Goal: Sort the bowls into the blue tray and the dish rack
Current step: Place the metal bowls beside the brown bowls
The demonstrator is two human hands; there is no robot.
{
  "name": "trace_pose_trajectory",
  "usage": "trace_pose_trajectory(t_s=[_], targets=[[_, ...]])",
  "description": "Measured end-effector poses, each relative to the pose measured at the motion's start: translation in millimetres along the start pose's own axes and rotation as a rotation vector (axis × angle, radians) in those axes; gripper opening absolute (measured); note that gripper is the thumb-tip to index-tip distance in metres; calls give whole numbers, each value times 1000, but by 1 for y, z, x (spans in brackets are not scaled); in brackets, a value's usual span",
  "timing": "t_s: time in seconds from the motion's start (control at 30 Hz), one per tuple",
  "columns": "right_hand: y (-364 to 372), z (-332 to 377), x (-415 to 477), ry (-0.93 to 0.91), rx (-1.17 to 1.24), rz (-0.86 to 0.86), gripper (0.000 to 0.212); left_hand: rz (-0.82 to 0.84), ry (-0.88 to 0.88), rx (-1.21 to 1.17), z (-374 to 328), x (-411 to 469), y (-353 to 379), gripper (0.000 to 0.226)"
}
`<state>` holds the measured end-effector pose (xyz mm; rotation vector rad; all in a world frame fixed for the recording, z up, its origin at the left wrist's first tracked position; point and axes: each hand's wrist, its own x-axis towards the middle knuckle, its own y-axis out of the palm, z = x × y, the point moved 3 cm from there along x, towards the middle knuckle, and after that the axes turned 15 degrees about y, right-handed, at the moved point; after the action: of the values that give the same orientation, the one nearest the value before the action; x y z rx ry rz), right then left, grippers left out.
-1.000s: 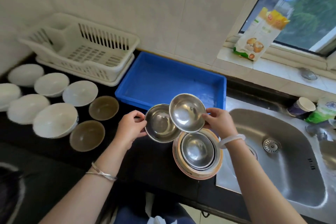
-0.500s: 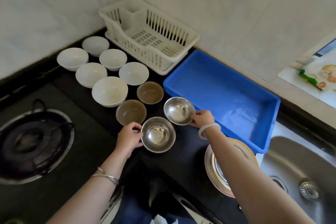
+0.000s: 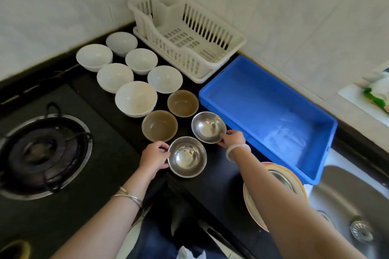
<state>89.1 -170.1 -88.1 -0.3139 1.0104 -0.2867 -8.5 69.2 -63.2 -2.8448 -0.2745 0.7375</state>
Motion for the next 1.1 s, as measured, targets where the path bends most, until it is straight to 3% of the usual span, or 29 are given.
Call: trace_pose_trajectory(t_s=[0.17,0.3,0.8,0.97,1.1], targets=[[7,0,7,12,78,52,5,-39,-14,-12,4,3,-3,11],[10,0,7,20,112,84,18,-77,13,20,6,5,-5,12],[7,-6,-8,73,104,126,27,-145,73,167,4,6,-12,11],[-4,-6,-21,22,23,124,29,-99,128,287,-6,-1,-16,10],[-21,-6,-34,-139,-112,38,28,-60,229,478,-21,-8,-13,13]])
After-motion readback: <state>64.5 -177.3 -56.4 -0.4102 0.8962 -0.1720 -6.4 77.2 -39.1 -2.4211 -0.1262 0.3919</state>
